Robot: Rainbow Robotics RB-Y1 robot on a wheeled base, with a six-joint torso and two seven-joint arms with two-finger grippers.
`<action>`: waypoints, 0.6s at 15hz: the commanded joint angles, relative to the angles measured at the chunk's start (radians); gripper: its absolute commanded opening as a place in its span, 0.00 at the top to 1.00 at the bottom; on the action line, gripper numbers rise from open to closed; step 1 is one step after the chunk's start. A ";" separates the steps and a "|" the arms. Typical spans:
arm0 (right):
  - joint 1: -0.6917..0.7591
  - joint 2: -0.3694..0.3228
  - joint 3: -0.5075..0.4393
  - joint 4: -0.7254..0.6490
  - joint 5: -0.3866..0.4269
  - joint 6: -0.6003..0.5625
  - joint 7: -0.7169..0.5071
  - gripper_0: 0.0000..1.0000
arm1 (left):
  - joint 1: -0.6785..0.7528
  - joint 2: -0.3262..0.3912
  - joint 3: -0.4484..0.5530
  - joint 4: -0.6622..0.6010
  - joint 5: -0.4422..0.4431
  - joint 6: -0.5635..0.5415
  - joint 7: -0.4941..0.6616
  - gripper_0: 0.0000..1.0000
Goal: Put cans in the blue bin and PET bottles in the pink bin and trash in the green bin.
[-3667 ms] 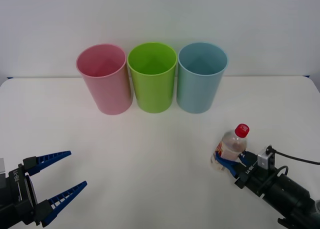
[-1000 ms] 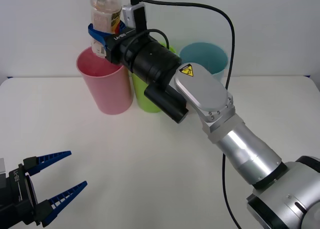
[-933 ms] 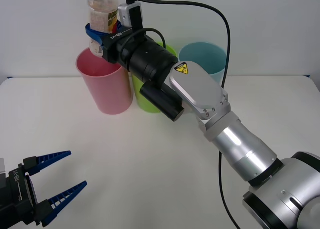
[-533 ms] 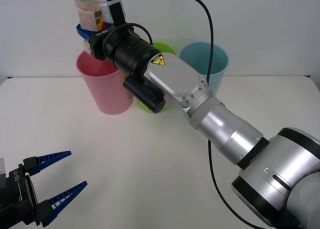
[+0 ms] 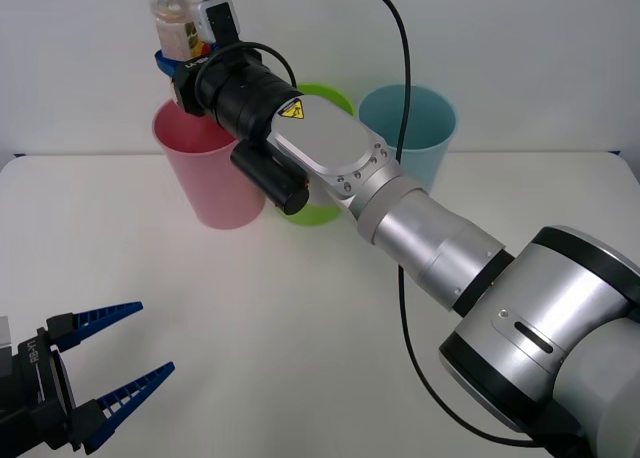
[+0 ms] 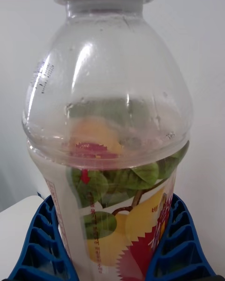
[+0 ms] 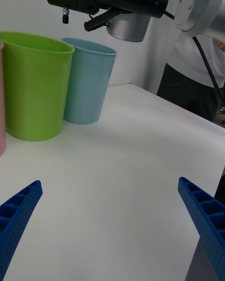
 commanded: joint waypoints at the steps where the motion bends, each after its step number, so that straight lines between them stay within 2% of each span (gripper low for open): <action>1: 0.001 0.000 0.016 0.027 0.000 0.001 0.002 1.00 | 0.000 0.000 0.000 0.000 0.000 0.000 0.000 0.00; 9: 0.001 0.005 0.030 0.046 -0.007 0.001 0.001 1.00 | 0.000 0.000 0.000 0.000 0.000 0.000 0.000 0.00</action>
